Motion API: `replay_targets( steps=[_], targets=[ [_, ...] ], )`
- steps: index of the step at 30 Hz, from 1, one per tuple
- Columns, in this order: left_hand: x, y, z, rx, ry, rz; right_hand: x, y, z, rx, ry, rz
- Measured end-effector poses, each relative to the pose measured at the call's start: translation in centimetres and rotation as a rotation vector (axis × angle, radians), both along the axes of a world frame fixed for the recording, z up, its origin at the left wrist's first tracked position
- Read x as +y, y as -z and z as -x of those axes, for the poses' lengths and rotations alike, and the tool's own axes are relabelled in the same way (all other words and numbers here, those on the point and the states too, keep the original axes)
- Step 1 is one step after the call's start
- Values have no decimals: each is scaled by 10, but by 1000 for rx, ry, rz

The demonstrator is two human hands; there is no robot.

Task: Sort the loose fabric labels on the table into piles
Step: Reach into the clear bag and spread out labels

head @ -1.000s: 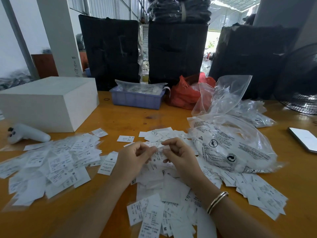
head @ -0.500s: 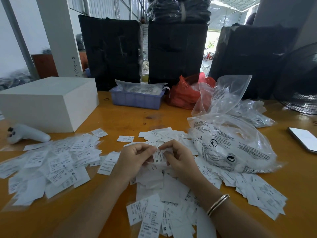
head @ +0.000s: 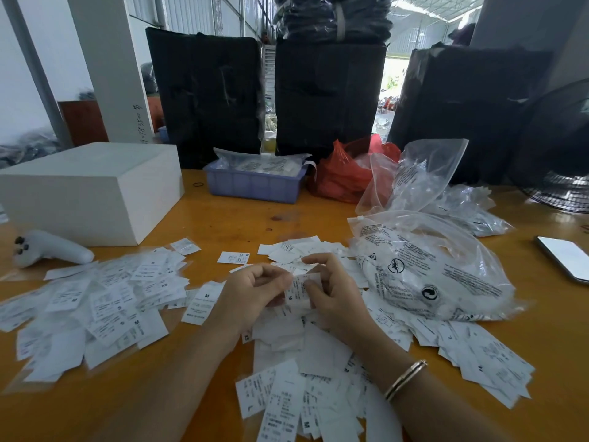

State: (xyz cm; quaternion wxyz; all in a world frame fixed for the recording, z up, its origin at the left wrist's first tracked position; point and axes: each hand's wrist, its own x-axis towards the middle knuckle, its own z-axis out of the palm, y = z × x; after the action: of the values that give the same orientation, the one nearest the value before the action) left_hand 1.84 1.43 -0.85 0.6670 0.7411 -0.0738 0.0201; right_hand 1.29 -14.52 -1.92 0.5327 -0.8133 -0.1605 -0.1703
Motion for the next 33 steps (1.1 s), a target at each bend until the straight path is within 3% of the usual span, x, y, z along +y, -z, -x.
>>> replay_targets(
  steps=[13,21,33],
  targets=[
    [1,4,0,-37,-30,-36,-1,-1,1,54,-16,-52],
    [2,5,-3,-96,-72,-213,-2,-4,0,71,-67,-178],
    [0,6,-1,-66,-102,-145,1,-3,1,67,-85,-121]
  ],
)
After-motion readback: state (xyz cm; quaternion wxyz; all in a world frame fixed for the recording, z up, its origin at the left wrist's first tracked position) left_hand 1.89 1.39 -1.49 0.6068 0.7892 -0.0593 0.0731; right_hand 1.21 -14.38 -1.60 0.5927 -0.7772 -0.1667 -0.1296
